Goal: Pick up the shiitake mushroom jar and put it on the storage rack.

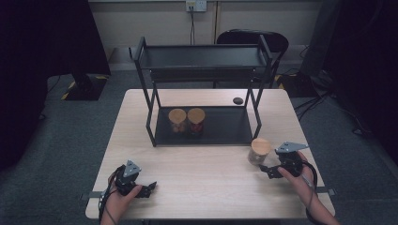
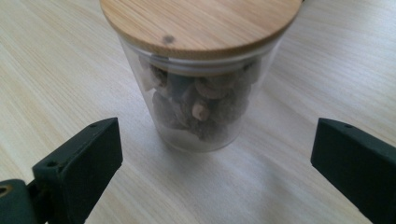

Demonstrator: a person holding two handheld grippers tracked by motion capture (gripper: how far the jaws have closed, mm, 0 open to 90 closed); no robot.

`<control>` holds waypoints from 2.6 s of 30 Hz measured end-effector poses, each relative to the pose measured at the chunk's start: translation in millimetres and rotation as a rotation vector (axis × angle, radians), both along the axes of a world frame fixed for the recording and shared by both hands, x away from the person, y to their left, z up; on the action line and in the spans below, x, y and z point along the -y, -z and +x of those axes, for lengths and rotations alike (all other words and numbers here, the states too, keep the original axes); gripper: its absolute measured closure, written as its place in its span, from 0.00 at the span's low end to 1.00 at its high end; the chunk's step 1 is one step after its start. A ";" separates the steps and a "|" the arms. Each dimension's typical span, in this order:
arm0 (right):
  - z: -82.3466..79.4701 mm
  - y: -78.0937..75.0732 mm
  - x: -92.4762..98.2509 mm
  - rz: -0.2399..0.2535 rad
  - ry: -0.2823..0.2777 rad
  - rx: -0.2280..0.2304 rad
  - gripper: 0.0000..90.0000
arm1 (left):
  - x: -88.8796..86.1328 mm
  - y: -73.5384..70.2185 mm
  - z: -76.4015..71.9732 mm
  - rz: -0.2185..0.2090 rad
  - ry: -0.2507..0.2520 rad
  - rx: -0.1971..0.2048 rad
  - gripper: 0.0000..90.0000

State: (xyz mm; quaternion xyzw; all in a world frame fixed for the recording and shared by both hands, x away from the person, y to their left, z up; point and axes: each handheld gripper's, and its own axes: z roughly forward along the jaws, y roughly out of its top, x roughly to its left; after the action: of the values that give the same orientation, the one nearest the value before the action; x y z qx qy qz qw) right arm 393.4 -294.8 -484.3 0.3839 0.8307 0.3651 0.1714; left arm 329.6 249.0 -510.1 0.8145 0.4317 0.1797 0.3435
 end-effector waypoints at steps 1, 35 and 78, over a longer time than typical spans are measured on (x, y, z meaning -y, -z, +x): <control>0.5 -0.1 -1.0 0.003 0.001 -0.001 0.01 | 0.0 0.0 0.0 0.000 0.000 0.000 0.00; 20.1 8.7 -23.8 0.061 0.014 0.026 0.14 | -0.3 0.0 0.0 0.000 0.002 0.000 0.00; 18.5 6.0 -36.5 0.039 0.013 0.066 0.28 | -0.6 0.0 0.0 0.000 0.005 0.000 0.00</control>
State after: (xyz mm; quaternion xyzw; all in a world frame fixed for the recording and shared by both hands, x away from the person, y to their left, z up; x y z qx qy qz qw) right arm 411.9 -258.3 -490.3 0.3802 0.8149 0.3925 0.1933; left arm 329.6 249.6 -510.1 0.8156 0.4295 0.1789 0.3438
